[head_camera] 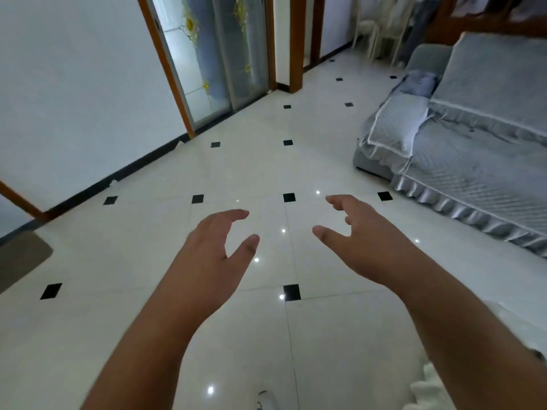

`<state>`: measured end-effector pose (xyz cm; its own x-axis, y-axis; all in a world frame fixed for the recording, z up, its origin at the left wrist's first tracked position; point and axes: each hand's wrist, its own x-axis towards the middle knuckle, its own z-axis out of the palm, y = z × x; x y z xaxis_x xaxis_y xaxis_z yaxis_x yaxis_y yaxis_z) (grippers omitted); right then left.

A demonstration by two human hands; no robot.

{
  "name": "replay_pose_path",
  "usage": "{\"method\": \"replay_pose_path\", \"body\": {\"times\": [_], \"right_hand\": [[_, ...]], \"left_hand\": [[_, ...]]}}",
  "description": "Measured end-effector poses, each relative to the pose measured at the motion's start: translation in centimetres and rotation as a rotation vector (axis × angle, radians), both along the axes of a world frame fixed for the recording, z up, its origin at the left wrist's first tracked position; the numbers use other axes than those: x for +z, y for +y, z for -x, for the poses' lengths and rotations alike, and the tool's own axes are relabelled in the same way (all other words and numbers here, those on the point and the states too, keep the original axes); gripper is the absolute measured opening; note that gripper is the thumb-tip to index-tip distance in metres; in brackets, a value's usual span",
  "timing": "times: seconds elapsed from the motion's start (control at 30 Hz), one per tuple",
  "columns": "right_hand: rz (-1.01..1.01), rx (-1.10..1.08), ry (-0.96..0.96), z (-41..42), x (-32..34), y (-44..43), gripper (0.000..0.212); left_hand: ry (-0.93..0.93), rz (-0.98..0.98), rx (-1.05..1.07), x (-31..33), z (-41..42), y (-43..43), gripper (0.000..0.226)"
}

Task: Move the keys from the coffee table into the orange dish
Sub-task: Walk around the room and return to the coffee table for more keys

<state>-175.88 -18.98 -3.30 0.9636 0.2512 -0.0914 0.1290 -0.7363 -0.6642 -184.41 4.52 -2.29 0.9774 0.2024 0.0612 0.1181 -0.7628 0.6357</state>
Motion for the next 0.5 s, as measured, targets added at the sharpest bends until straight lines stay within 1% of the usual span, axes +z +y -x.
{"method": "replay_pose_path", "body": {"times": [0.17,0.3,0.5], "right_hand": [[-0.009,-0.184,0.026,0.1,-2.1,-1.3,0.061],[-0.01,-0.339,0.044,-0.4,-3.4,-3.7,0.06],[-0.052,-0.484,0.049,-4.5,-4.7,-7.3,0.06]], "left_hand": [[0.049,0.071,-0.17,-1.8,-4.7,0.0,0.04],[0.096,0.057,-0.319,-2.3,-8.6,-1.9,0.04],[0.132,0.063,-0.435,-2.3,-14.8,-5.3,0.038]]}}
